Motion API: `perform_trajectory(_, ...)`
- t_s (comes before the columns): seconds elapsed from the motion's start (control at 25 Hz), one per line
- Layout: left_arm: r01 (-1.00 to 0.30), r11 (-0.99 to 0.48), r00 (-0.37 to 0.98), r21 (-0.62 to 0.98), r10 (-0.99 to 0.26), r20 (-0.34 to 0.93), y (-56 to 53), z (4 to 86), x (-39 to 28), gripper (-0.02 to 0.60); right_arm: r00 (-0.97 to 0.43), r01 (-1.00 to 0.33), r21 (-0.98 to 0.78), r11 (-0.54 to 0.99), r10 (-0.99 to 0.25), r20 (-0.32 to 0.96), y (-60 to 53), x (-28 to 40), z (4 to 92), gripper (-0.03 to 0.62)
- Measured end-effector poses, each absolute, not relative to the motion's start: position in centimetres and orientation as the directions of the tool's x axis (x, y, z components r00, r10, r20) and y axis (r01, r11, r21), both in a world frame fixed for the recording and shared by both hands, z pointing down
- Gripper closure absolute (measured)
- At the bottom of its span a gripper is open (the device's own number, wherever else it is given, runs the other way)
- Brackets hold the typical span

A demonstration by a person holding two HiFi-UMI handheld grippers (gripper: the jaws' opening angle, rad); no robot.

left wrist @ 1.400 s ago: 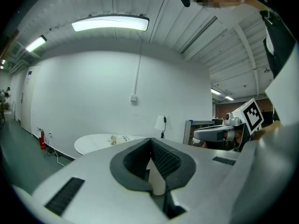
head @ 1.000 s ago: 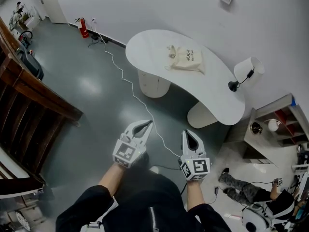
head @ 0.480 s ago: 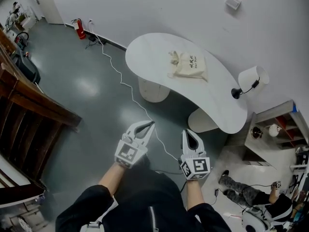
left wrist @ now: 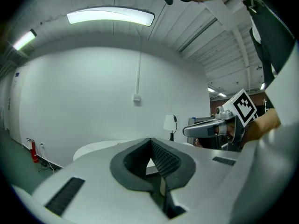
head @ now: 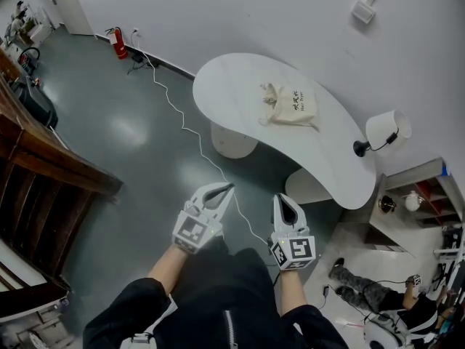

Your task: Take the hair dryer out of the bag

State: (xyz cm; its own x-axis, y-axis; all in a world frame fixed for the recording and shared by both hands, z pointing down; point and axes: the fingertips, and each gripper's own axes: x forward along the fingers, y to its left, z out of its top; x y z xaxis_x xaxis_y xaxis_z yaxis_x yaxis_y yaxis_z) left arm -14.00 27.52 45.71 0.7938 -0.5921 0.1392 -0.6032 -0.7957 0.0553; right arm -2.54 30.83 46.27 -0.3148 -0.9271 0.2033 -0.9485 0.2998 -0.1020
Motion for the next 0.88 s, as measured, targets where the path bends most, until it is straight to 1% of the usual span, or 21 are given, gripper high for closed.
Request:
perform_trajectory(0.32,-0.614,-0.788,0.784,0.048,-0.601,0.154,25.3,46.4,-15.2,0.572,-0.317,-0.948,-0.096,0.303,-0.926,0.208,28.9,-3.6,46.6,0.592)
perform_trajectory(0.52,-0.641,-0.767,0.748,-0.022,-0.631,0.208,22.2,48.7,-15.1,0.572,-0.311,-0.95,-0.067,0.304,-0.923,0.226,26.7,-2.8,47.7,0.592)
perform_trajectory(0.68,-0.661,-0.75,0.729,-0.001,-0.642,0.236,19.8,49.6,-14.9,0.572,-0.281,-0.959,-0.048,0.278,-0.929,0.24,25.1,-1.6,48.8,0.592)
perform_trajectory(0.88,-0.665,-0.746,0.723,0.02,-0.637,0.269,17.9,51.1,-13.9,0.571,-0.251,-0.968,-0.071,0.241,-0.936,0.249,24.0,0.1,49.8,0.592)
